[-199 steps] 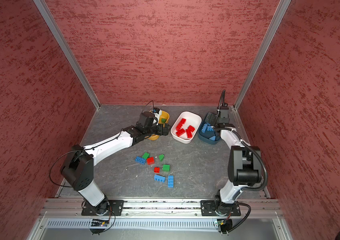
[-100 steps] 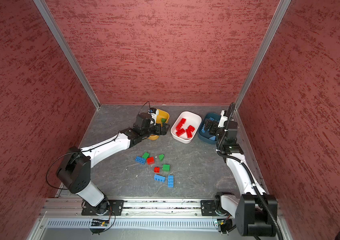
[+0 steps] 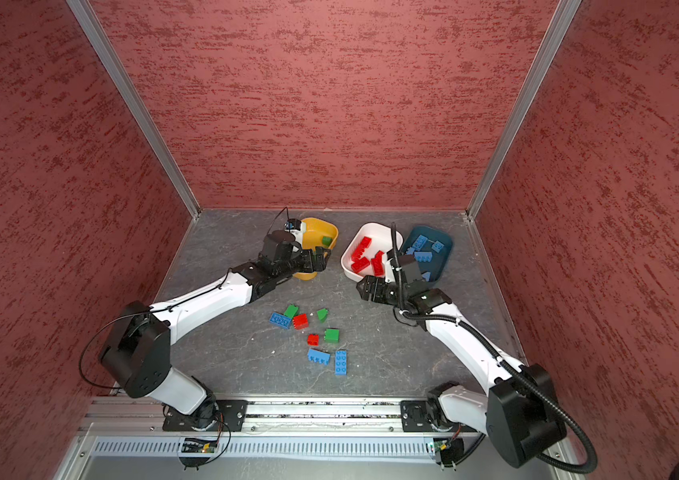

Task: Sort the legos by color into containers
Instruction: 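Lower the right gripper over the blue bricks while the left moves toward the pile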

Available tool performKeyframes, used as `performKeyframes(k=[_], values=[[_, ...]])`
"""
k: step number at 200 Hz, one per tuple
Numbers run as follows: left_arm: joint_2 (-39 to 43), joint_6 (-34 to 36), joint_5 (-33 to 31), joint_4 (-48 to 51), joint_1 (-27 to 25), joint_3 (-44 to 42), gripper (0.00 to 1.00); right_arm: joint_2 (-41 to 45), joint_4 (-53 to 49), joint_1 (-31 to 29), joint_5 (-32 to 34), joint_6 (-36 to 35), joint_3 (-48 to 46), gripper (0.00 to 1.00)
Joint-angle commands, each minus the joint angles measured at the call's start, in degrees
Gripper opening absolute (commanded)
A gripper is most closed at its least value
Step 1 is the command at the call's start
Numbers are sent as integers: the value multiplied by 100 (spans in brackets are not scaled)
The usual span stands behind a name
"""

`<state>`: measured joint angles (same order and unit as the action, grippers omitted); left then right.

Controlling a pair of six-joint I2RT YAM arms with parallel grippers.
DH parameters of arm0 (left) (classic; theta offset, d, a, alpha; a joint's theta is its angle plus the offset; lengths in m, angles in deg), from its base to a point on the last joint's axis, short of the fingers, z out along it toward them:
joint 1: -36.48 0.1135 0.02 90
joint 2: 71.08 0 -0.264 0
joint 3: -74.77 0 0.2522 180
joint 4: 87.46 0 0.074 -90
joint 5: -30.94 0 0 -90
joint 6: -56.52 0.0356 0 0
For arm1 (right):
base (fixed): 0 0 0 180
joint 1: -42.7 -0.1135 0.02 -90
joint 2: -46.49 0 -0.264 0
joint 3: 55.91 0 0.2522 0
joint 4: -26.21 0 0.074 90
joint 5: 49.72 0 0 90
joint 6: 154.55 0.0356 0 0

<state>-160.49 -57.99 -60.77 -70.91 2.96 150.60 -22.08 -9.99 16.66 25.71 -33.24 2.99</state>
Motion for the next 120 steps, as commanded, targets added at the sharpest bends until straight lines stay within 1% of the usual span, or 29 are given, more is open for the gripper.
performKeyframes(k=[1,17,29,45,65,95,120], values=[[297,-765,-527,540,193,-187,99,4,-954,-585,463,611,-101,88],[440,-1216,-418,676,355,-424,99,-22,-954,-1078,603,936,-257,87],[518,-1372,-372,828,427,-509,99,-55,-883,-1399,667,1105,-342,87],[588,-1478,-610,1190,430,-494,99,-216,-841,-1783,675,1189,-350,85],[656,-1693,-953,1559,451,-490,99,-619,-969,-2315,738,1061,-154,85],[774,-1976,-1211,1644,485,-653,99,-1298,-1407,-3049,1166,689,301,84],[868,-2193,-1433,1846,504,-737,99,-1433,-1442,-3188,1218,577,381,80]])
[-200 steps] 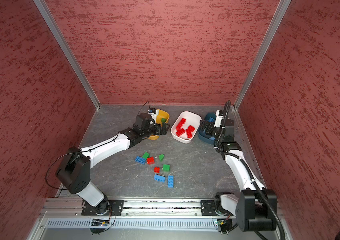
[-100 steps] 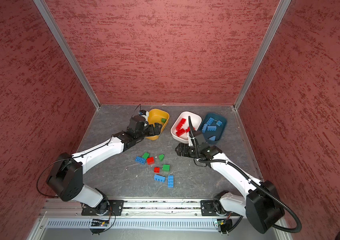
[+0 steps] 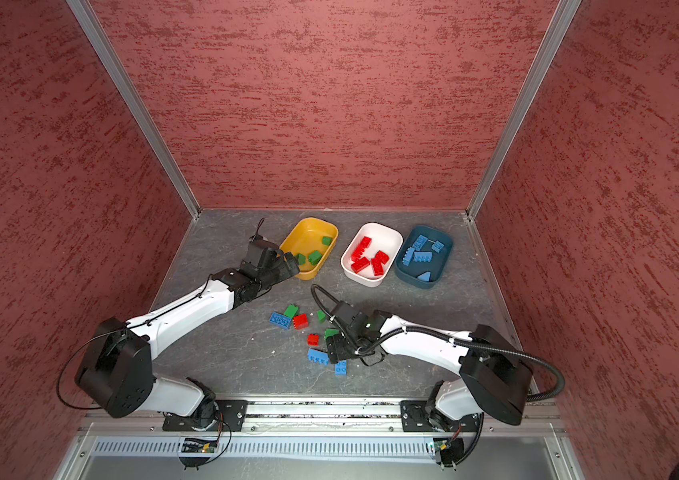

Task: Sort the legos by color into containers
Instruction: 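Lower the right gripper over the blue bricks while the left moves toward the pile, then lift a blue 2x2 brick with the right gripper while the left lowers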

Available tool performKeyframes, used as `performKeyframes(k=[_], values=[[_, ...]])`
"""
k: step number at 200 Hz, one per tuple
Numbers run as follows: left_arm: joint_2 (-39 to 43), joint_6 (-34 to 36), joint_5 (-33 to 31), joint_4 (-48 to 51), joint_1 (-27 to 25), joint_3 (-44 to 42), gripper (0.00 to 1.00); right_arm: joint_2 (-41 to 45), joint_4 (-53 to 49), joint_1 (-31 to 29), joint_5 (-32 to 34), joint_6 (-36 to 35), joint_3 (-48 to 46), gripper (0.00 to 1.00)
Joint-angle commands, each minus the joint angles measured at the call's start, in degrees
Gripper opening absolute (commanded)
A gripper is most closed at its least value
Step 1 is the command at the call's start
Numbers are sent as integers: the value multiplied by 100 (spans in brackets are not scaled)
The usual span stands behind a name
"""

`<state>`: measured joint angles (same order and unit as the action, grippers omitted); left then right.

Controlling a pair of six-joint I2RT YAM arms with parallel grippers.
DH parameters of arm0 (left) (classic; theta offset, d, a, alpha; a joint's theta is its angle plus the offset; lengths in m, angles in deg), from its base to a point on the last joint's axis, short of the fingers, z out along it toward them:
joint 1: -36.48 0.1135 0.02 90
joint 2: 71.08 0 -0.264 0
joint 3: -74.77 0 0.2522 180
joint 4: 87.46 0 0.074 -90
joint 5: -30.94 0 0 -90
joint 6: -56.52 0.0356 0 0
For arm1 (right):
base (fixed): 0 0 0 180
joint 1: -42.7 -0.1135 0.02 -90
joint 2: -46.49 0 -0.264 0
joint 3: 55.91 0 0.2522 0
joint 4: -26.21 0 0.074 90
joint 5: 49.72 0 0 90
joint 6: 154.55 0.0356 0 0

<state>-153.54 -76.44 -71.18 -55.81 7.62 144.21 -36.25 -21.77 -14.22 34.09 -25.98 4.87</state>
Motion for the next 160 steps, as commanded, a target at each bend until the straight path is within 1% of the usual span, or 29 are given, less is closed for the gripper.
performKeyframes(k=[1,26,46,71,84,96,126,146,160], values=[[171,-368,-408,341,39,-100,100,-15,-262,-99,382,-152,189,80],[251,-660,-589,560,83,-233,99,-23,-312,-100,287,-375,177,74],[329,-808,-514,532,164,-391,99,-477,-536,-99,258,-494,281,71],[488,-919,-461,371,162,-644,99,-691,-578,-108,229,-585,345,65],[577,-967,-441,291,163,-777,99,-776,-602,-108,326,-611,375,62],[616,-989,-441,314,163,-836,99,-878,-722,-108,516,-604,423,56],[634,-1122,-641,772,166,-752,99,-774,-851,-108,1042,-668,425,44],[634,-1327,-780,1101,162,-716,99,-580,-613,-54,1157,-870,373,38],[634,-1551,-837,1238,167,-755,99,-423,-327,88,1265,-1156,282,35]])
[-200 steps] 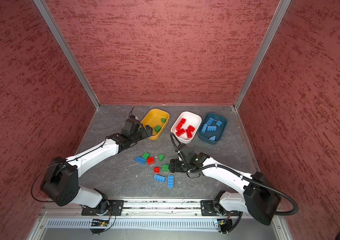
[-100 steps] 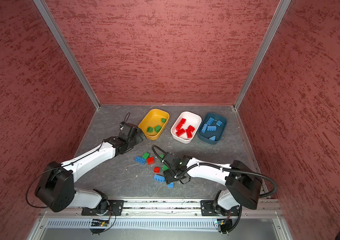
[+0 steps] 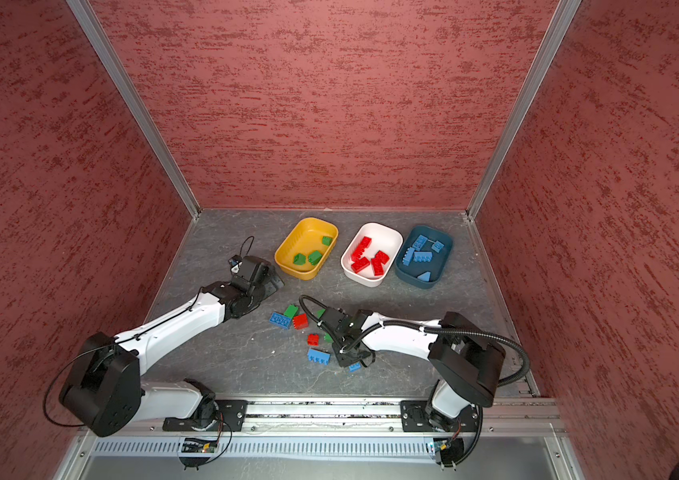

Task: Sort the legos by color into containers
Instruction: 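Lift a blue 2x2 brick with the right gripper while the left lowers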

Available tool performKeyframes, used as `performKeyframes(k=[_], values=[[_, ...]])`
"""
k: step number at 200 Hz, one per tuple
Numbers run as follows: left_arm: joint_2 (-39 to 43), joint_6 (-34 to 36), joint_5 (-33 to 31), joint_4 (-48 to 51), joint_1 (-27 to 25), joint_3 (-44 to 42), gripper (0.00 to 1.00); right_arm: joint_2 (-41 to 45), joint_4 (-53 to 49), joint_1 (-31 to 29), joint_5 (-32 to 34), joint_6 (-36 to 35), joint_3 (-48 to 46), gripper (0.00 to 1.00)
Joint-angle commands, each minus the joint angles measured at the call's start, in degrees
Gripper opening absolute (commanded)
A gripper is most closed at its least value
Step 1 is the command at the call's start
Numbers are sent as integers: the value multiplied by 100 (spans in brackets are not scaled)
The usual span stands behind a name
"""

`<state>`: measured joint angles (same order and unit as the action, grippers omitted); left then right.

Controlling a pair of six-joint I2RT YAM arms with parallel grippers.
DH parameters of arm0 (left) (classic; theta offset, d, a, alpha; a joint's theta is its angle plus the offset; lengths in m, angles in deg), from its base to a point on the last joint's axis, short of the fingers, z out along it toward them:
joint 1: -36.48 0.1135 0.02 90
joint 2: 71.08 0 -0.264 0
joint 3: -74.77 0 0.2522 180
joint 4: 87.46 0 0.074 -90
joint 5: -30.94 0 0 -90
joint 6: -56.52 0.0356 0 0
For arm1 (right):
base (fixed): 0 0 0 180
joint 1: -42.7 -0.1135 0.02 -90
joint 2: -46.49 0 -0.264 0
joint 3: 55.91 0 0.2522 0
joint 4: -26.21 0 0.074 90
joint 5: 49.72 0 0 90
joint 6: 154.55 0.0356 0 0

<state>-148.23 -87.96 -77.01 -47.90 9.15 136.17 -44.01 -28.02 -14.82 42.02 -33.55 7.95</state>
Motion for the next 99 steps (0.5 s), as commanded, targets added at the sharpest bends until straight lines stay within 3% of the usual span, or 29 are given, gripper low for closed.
performKeyframes(k=[1,55,72,99], values=[[103,-416,-253,449,11,46,99,364,318,168,483,-419,-31,35],[16,-948,-46,763,27,-52,99,1227,1687,1937,455,-1034,-154,29],[17,-731,256,593,28,-95,99,1342,2407,2496,461,-899,-239,29],[27,-686,183,530,-135,-141,99,1283,3682,3198,567,-288,-420,29]])
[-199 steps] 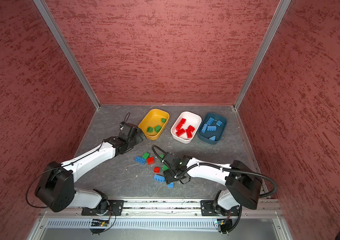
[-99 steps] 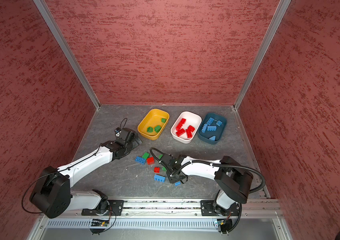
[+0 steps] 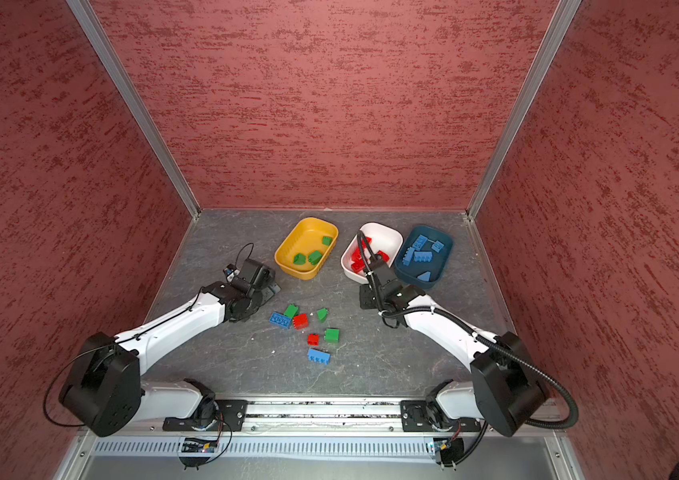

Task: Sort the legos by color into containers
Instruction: 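Lift a blue 2x2 brick with the right gripper while the left lowers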

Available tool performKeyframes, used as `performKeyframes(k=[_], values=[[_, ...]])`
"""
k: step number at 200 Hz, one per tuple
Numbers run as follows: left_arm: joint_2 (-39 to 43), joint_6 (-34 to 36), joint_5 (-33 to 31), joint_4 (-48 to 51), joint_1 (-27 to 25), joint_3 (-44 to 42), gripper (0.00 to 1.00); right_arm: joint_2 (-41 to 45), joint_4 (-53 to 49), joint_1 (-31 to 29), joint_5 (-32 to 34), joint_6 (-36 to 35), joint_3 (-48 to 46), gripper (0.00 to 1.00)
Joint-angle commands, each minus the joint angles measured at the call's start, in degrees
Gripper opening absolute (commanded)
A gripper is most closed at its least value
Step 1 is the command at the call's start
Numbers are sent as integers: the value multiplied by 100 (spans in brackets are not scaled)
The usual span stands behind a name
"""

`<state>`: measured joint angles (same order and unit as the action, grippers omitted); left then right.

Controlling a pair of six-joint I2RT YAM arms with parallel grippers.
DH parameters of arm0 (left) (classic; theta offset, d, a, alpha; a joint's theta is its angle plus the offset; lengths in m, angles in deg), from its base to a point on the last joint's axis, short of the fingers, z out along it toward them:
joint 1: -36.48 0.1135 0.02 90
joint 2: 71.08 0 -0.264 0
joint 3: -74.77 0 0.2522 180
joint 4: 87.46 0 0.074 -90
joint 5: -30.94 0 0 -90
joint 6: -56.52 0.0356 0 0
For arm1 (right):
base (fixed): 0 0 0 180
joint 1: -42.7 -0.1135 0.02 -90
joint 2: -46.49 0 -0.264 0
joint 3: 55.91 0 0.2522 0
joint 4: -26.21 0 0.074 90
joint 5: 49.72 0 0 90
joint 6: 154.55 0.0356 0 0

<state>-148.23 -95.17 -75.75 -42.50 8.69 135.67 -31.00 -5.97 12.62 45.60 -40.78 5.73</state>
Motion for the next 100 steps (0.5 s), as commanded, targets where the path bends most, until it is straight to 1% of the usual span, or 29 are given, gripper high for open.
performKeyframes(k=[1,15,36,54,66,100], values=[[30,35,54,0,-92,-90,99,-23,1518,479,220,457,-198,29],[7,50,60,80,-104,-53,99,-65,1867,792,417,611,-193,29],[-52,28,85,279,-103,-12,99,-146,2074,1409,594,752,-108,29],[-145,10,113,597,-99,40,99,-322,2170,2003,423,787,10,30],[-189,7,163,726,-99,38,99,-510,2153,2298,334,650,170,30],[-265,-108,411,677,-119,-28,99,-1029,1849,2840,807,235,634,31]])
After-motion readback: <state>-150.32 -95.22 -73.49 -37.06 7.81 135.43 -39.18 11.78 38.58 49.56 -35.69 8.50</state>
